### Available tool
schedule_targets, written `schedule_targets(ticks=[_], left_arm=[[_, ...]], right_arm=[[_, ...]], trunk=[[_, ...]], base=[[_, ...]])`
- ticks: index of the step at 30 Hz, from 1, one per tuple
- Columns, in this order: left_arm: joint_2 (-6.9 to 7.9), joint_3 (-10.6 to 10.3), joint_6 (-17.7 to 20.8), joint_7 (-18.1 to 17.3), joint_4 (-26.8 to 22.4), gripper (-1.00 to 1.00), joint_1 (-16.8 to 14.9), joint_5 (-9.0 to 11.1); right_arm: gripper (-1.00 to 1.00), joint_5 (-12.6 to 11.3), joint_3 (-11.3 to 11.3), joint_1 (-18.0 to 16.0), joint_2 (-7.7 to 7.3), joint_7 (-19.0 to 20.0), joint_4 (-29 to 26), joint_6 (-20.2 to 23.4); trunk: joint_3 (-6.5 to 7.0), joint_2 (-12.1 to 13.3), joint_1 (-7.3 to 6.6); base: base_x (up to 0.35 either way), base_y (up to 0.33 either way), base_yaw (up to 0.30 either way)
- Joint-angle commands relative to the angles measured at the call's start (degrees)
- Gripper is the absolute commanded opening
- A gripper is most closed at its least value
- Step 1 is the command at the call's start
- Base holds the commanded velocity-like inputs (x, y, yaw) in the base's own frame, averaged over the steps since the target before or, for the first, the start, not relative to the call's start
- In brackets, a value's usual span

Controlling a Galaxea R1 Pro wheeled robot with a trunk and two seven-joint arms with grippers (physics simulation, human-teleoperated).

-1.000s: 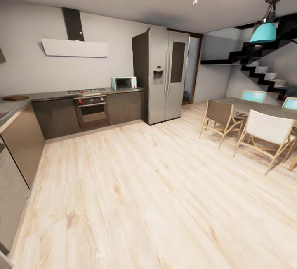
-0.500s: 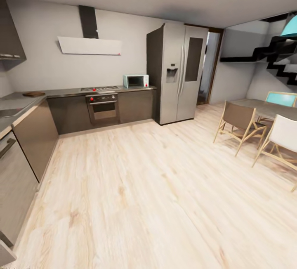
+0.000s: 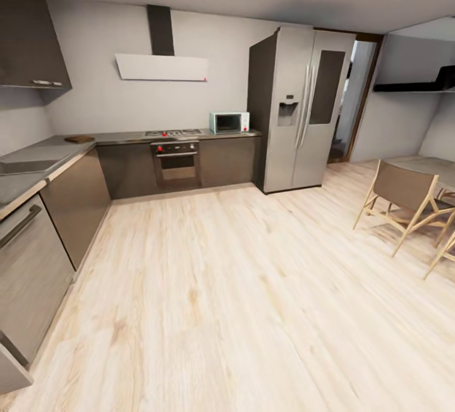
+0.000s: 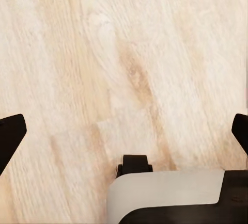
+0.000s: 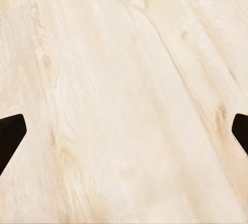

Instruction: In the kitchen, take the Vidalia onion out of the sink, dice it on the chopping board with the paring knife, put the diced onion into the bowl on the countertop, then place both the paring knife and the chopping board into the sink.

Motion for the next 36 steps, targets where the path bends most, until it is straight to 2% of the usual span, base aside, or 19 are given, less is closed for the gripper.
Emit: schedule_targets(ticks=[1, 36], left_arm=[[0.00, 0.0, -0.1, 0.0, -0.1, 1.00, 0.0, 0.0], [0.06, 0.0, -0.1, 0.0, 0.0, 1.00, 0.0, 0.1]], right_arm=[[1.00, 0.0, 0.0, 0.0, 0.03, -0.2, 0.0, -0.1], [1.00, 0.0, 0.0, 0.0, -0.04, -0.2, 0.0, -0.1]], trunk=[[-0.09, 0.0, 0.03], [-1.55, 0.0, 0.03]], base=[[0.245, -0.241, 0.255], [0.245, -0.238, 0.256]])
